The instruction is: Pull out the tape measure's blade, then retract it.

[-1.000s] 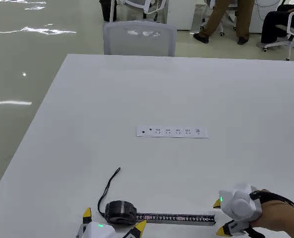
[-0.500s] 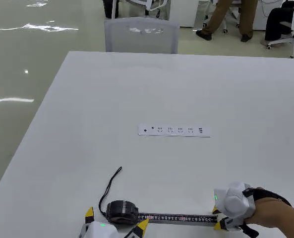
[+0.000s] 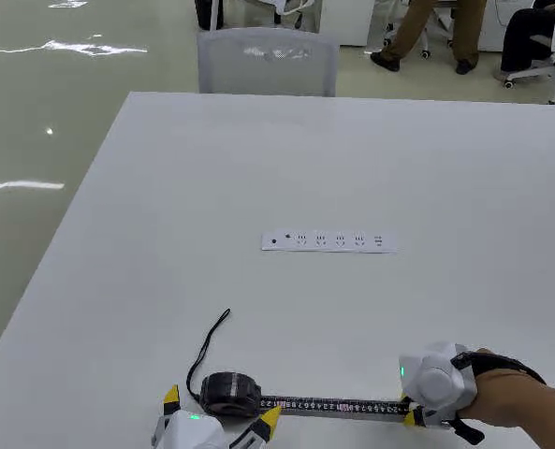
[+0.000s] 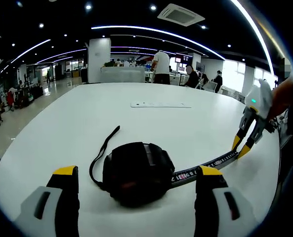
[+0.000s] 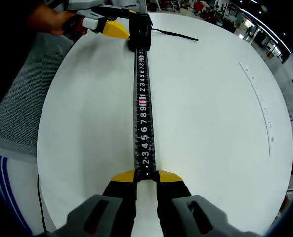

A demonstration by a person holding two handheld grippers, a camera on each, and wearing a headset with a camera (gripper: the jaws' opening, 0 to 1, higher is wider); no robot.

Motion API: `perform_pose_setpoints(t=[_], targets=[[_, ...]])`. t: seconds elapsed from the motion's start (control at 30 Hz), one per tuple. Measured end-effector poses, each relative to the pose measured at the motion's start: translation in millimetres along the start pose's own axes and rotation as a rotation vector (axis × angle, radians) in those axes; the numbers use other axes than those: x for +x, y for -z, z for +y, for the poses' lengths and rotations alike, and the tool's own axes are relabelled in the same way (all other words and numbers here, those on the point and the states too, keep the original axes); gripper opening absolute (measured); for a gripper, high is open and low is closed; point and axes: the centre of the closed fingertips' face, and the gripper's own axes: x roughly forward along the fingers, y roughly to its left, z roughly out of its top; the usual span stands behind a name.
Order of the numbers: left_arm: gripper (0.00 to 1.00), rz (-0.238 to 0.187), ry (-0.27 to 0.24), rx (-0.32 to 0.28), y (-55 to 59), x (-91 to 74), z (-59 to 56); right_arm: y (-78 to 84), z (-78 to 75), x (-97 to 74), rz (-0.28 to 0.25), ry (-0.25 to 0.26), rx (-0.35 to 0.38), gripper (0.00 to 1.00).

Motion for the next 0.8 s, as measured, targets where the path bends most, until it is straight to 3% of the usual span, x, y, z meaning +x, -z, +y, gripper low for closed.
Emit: perform_pose_setpoints(t=[0.2,0.3,0.47,0.6,0.67,0.77,0.8], targets=[[0.88,0.012,-0.031,-0.011,0.9,7.0,0.3,-0.5,-0.4,-0.9,0.012,-0.002,0.01,0.14],[0.85,0.012,-0.038,-0.052,0.9,9.1,-1.8,-0.7,0.1,-1.0,0.021,-0.003,0.007,0.14],[0.82,0.031,-0.064,-0.098,5.8,16.8,4.2,0.6,-2.1,-0.3,0.046,-0.005,0.005,0.14],[0.74,0.051,-0.076,-0.097,6.4,18.1,8.4,-1.6,-0.9,-1.3,0.047,-0.001,0.029,0.14],[0.75,0.052,-0.075,-0.102,5.8,19.8,10.2,-1.2,-1.5,-0.4,0.051,-0.002,0.039,0.14],[0.73,0.06,-0.062,-0.101,7.8,23.2,8.2,-1.3,-1.4,0.1,0.067,-0.004,0.042,0.14],[0.71,0.059,-0.053,-0.076,7.9,22.6,3.7,-1.0,-1.5,0.2,0.072,-0.005,0.043,0.14]])
